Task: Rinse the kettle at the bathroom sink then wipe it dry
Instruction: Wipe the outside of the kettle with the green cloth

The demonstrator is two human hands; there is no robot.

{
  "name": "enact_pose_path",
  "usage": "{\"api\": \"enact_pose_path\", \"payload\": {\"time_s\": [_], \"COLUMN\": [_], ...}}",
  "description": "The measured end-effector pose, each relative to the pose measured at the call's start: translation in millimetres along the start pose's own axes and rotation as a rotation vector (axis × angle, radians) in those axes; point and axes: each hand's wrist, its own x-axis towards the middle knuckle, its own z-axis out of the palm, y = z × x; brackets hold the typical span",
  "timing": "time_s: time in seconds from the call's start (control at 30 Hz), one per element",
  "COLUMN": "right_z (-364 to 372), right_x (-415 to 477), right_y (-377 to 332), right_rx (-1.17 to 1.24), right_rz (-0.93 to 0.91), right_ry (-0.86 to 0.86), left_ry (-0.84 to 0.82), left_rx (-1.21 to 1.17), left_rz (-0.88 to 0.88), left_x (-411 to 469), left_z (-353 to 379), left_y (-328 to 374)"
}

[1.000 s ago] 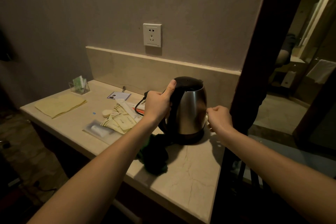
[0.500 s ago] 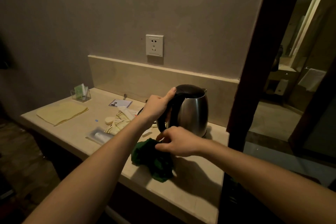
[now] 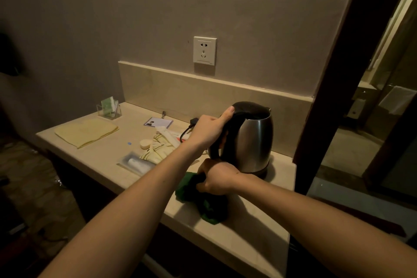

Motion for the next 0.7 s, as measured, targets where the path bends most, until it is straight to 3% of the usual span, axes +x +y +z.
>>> {"api": "enact_pose_path", "payload": {"time_s": [0.3,0.5,0.7], "right_z": [-17.7,-46.0,-65.1], "right_x": [-31.5,-67.6,-79.5], "right_y": [19.7,43.0,55.0], "right_rx": [0.423,0.683,0.465], "right_rz": [0.042,0.012,-0.181], "right_ry": [0.102,0.391,0.843], "left_ry": [-0.01,0.095,0.26], "left_rx": [-0.028,-0.073,-0.003], "left_rz": [-0.05,-0.056,-0.077], "left_x": [1.5,4.2,9.4], "left_z": [0.8,9.7,20.4], "left_y": [3.9,8.1,14.6]}}
